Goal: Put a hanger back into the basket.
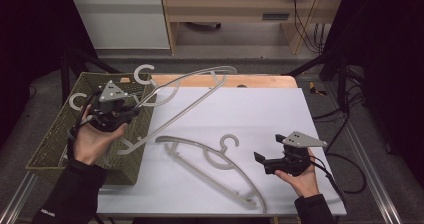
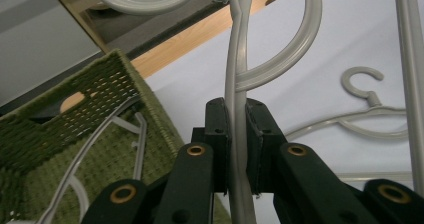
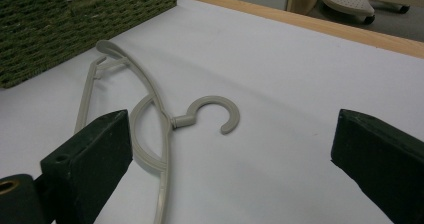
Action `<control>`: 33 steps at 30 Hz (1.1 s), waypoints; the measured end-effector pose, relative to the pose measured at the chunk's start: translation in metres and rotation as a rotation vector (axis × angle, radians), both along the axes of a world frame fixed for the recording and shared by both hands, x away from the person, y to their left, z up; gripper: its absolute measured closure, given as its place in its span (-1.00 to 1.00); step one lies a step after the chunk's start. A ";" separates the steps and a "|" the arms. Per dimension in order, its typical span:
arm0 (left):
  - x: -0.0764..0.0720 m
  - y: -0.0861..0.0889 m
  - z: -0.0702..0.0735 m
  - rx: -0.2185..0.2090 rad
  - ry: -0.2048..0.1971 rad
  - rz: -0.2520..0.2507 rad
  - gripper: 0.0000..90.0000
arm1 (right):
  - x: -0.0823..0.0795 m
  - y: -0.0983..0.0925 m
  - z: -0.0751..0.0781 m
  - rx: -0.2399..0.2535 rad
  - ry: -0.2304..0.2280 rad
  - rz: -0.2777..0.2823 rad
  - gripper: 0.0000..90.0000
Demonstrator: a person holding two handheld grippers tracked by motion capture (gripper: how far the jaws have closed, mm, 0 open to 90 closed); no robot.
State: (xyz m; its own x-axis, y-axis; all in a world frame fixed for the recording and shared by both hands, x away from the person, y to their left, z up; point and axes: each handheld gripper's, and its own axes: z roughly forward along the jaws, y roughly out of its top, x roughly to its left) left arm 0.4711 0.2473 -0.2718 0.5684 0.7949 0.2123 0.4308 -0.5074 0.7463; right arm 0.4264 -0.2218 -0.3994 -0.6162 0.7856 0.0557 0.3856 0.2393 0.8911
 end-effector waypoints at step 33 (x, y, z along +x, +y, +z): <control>0.007 0.099 -0.011 -0.026 -0.013 0.208 0.82 | 0.000 0.001 -0.001 -0.003 0.008 -0.006 -0.92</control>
State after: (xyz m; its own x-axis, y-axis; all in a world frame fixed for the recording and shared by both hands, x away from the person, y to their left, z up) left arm 0.4785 0.3462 -0.2829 0.3886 0.9001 0.1967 0.5143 -0.3891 0.7642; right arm 0.4268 -0.2206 -0.4005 -0.6110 0.7895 0.0582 0.3941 0.2395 0.8873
